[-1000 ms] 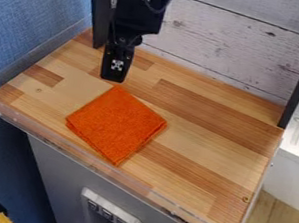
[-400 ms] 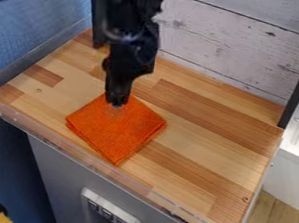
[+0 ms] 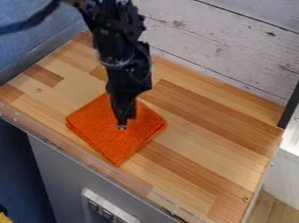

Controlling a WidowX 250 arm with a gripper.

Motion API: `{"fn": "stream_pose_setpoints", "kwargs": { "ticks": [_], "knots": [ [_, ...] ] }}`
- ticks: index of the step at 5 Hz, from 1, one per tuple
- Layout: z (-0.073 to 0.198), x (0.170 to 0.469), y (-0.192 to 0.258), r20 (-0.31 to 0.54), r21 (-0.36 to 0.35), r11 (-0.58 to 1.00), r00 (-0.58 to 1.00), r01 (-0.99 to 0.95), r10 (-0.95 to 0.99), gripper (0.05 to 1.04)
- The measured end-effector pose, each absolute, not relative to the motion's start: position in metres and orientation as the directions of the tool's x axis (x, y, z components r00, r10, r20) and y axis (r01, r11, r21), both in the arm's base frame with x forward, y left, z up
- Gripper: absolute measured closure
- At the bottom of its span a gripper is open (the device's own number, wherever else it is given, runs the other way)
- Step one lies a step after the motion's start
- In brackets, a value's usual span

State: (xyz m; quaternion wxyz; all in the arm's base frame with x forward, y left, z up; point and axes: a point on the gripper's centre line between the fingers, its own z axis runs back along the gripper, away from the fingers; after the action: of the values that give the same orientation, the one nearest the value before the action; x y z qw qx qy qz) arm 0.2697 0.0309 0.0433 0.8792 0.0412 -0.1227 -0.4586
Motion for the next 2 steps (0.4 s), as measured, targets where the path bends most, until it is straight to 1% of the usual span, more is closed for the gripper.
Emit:
{"fn": "stream_pose_setpoints", "kwargs": {
  "ticks": [1, 2],
  "knots": [
    [0.0292, 0.2691, 0.0297, 0.238, 0.114, 0.599, 0.563, 0.793, -0.791, 1.025],
    [0.0201, 0.2697, 0.0261, 0.276, 0.027, 0.618, 0.589, 0.785, -0.760, 1.025]
  ]
}}
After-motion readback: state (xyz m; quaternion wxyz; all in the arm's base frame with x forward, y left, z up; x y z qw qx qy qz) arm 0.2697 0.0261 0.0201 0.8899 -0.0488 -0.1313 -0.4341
